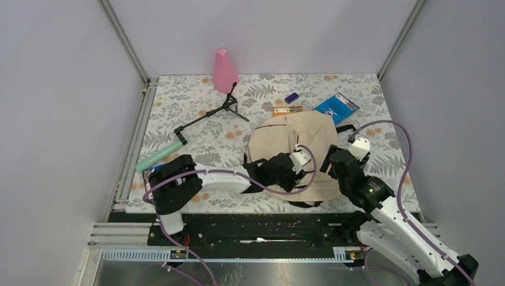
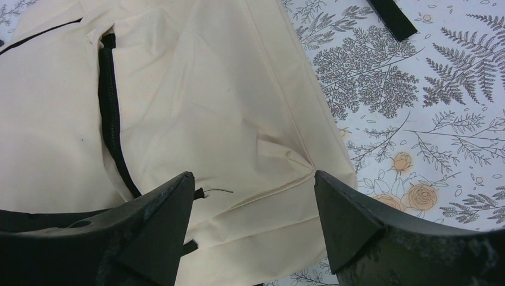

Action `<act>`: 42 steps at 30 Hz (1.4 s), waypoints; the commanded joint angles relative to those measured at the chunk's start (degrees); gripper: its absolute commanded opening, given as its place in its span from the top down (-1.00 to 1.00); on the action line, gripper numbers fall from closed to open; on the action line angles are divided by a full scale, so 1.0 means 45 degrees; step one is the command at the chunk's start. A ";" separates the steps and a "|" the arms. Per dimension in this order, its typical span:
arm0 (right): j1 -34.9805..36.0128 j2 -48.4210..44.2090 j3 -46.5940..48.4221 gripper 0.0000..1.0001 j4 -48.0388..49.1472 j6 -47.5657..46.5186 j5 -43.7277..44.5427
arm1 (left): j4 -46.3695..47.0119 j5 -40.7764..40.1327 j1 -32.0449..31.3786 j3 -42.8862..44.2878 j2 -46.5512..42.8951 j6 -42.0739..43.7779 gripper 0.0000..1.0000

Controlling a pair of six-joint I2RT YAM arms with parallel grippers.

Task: Pack the student bag
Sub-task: Unzip the student bag at the center of the board.

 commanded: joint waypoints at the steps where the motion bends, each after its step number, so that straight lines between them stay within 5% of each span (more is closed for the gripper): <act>1: -0.0081 0.0105 0.0102 -0.60 0.0130 -0.0062 0.0489 | 0.0730 0.0354 -0.0016 -0.0661 -0.0428 -0.0284 -0.05; 13: -0.0108 0.0764 0.0040 -0.56 0.0468 0.0060 0.0144 | 0.0711 0.0890 -0.0050 -0.0456 0.0326 -0.0480 0.08; 21: -0.0104 0.0609 -0.0132 -0.56 0.0466 0.0202 0.0149 | 0.0952 0.1473 -0.0446 -0.0803 0.0302 -0.0526 0.47; 26: -0.0111 0.0678 -0.0262 -0.56 0.0462 0.0279 0.0001 | 0.1294 0.1048 -0.0563 -0.1089 0.0051 -0.0968 1.00; 38: -0.0098 0.0732 -0.0554 -0.52 0.0466 0.0770 -0.2344 | 0.3523 -0.0820 -0.0581 -0.2221 -0.2260 -0.3586 1.00; 42: -0.0087 0.0676 -0.0777 -0.35 0.0973 0.0504 -0.3856 | 0.3731 -0.1102 -0.0573 -0.2461 -0.2552 -0.4221 1.00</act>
